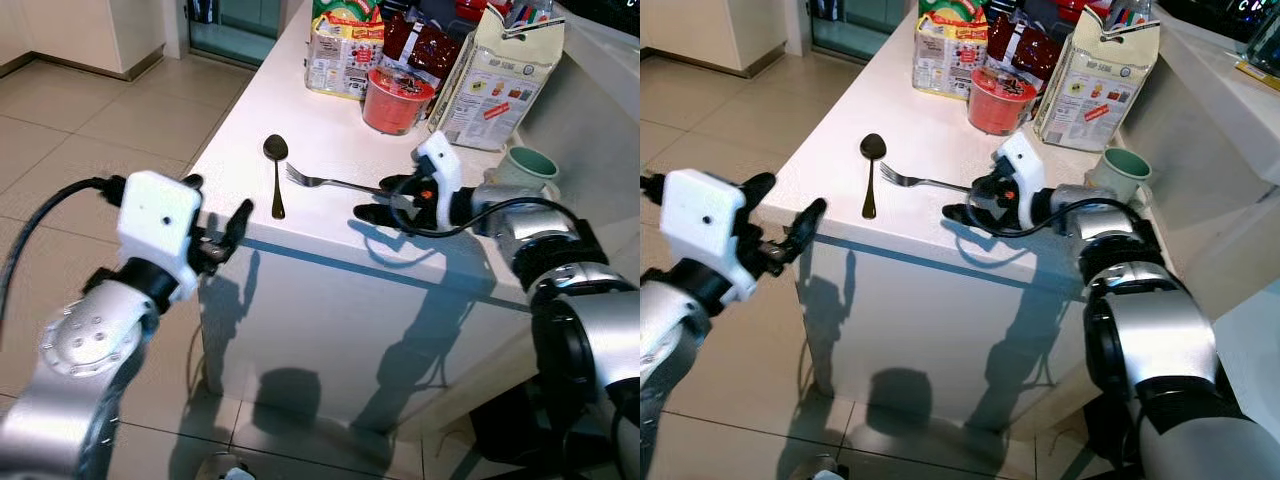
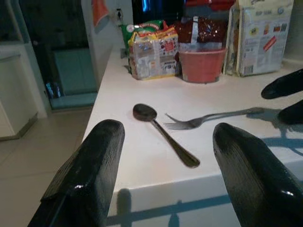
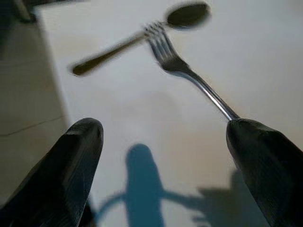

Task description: Setting the table

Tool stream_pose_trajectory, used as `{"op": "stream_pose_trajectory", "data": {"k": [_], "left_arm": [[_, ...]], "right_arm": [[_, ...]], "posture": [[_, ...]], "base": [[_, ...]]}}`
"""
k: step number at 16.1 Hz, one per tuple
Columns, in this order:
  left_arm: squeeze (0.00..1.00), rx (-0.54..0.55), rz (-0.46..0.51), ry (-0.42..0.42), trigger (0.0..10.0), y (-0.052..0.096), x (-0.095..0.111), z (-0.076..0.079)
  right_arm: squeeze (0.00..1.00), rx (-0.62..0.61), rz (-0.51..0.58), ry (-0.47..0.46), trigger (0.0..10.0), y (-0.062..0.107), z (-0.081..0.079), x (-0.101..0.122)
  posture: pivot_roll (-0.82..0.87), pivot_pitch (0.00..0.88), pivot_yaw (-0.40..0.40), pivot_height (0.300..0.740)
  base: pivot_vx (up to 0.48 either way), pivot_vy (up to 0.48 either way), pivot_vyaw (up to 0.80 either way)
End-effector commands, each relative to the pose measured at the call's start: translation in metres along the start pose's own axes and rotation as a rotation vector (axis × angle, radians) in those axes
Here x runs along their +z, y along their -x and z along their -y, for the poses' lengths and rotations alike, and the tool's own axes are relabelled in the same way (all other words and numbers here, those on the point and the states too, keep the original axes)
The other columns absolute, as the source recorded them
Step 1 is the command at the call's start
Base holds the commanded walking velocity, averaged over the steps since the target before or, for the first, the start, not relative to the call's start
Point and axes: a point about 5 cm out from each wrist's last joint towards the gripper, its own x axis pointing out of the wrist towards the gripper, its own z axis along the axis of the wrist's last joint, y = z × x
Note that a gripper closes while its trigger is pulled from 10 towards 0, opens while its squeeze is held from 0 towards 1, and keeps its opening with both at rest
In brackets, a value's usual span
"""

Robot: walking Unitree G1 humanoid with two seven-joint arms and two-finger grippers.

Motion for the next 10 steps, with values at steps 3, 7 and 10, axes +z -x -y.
{"op": "stream_pose_trajectory", "data": {"k": [3,7,10], "left_arm": [[0.00,0.055,-0.031,0.026,10.0,-0.012,-0.011,0.000],[0.00,0.093,-0.034,0.051,10.0,-0.036,-0.029,0.000],[0.00,0.037,0.018,0.046,10.0,-0.053,-0.025,0.012]], "right_arm": [[0.00,-0.118,0.279,-0.008,10.0,0.027,0.015,0.025],[0.00,-0.411,0.532,-0.046,10.0,0.062,-0.019,0.000],[0.00,-0.614,0.519,-0.027,10.0,0.070,-0.063,-0.024]], "posture": [[0.19,0.000,-0.181,0.740],[0.05,0.000,-0.058,0.740],[0.02,0.000,-0.015,0.740]], "base": [[0.000,0.000,0.00],[0.000,0.000,0.00],[0.000,0.000,0.00]]}}
